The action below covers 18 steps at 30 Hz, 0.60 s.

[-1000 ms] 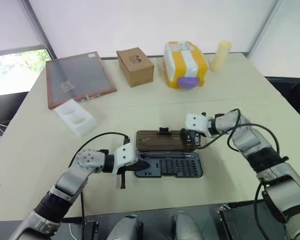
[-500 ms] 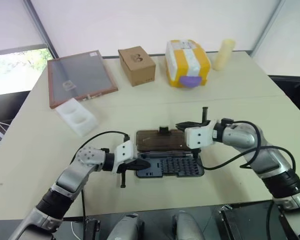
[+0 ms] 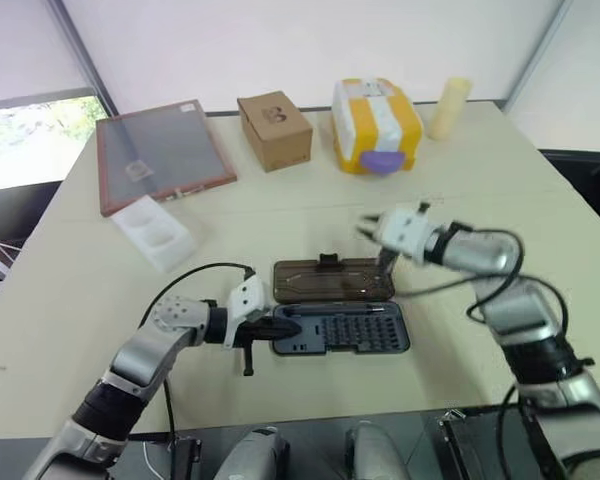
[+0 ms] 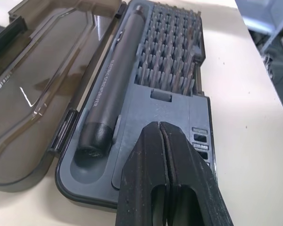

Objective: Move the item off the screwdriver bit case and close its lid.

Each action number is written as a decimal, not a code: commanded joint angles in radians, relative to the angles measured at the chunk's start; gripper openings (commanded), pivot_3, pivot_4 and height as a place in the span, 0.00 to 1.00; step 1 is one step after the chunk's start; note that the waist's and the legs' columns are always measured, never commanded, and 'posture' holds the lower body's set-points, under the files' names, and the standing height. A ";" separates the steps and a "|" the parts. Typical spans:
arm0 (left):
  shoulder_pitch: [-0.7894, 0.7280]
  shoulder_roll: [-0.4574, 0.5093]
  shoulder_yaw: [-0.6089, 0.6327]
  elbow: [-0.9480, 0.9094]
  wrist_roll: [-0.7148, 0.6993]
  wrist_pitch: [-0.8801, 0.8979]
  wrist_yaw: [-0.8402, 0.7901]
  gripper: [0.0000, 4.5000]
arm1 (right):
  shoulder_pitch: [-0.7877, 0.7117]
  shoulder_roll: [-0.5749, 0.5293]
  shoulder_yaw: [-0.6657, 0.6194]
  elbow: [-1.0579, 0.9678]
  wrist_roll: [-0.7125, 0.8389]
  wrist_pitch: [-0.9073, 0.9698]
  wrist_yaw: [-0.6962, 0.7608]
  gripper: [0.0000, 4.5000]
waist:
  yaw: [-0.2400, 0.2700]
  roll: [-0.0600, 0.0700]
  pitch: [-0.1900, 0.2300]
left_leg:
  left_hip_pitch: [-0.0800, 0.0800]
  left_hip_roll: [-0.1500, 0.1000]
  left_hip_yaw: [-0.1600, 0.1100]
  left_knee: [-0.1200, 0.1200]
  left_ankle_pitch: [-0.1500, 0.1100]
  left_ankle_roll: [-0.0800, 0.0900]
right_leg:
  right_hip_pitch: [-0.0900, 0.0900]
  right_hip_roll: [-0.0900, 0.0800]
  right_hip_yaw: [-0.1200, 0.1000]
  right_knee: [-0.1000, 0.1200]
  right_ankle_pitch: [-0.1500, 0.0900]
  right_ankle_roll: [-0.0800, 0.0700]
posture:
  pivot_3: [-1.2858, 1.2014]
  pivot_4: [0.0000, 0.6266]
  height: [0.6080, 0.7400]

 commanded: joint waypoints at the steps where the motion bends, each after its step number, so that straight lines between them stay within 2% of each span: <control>1: 0.008 0.031 -0.046 0.060 0.084 -0.030 -0.005 0.00 | -0.047 0.005 0.016 0.037 0.051 0.140 0.066 0.66 | -0.001 0.000 0.000 | 0.000 0.000 -0.001 -0.001 0.000 0.000 | 0.000 0.000 0.000 0.000 0.000 0.000 | 0.52 0.24 1.00; 2: 0.004 0.034 -0.048 0.069 0.094 -0.041 -0.003 0.00 | -0.072 0.011 0.027 0.062 0.072 0.203 0.096 0.76 | -0.002 0.000 0.000 | 0.000 0.000 -0.001 -0.001 0.000 0.000 | 0.000 0.000 0.000 -0.001 0.000 0.000 | 0.52 0.24 1.00; 8: 0.009 0.054 -0.047 0.100 0.141 -0.103 0.015 0.00 | -0.159 0.009 0.103 0.178 0.100 0.292 0.222 0.76 | -0.004 0.000 0.000 | 0.000 0.000 0.000 -0.001 0.000 0.000 | 0.000 -0.001 0.000 -0.001 0.000 0.000 | 0.52 0.24 1.00; 18: 0.064 0.056 -0.024 0.053 0.132 -0.089 0.073 0.00 | -0.244 0.035 0.209 0.423 0.066 0.242 0.339 0.76 | -0.004 0.000 0.000 | 0.000 0.000 0.000 -0.001 0.000 0.000 | 0.000 -0.001 0.000 -0.001 0.000 0.000 | 0.52 0.24 1.00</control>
